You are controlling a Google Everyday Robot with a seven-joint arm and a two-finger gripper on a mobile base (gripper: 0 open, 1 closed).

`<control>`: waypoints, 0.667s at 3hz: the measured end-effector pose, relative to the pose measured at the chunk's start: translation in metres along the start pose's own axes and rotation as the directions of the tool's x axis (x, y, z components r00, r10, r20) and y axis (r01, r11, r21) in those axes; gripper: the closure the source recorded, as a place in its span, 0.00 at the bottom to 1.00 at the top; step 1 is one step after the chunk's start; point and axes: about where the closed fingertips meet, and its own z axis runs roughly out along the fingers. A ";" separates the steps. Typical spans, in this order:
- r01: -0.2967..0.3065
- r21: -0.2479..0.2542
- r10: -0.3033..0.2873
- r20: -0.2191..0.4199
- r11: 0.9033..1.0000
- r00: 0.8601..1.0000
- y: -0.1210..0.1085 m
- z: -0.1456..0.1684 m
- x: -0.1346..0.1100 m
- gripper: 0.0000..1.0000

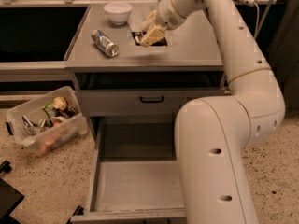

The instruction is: Pick rxbar chocolate from middle drawer and place on counter

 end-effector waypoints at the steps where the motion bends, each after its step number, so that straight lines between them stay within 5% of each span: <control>1: -0.118 -0.039 0.121 0.098 0.992 0.988 0.005 0.017 0.025 1.00; 2: -0.168 -0.104 0.182 0.148 0.980 0.972 0.015 0.038 0.035 1.00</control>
Offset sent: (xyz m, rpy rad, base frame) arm 0.0534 -0.0259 -0.0462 0.2288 0.2869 0.0164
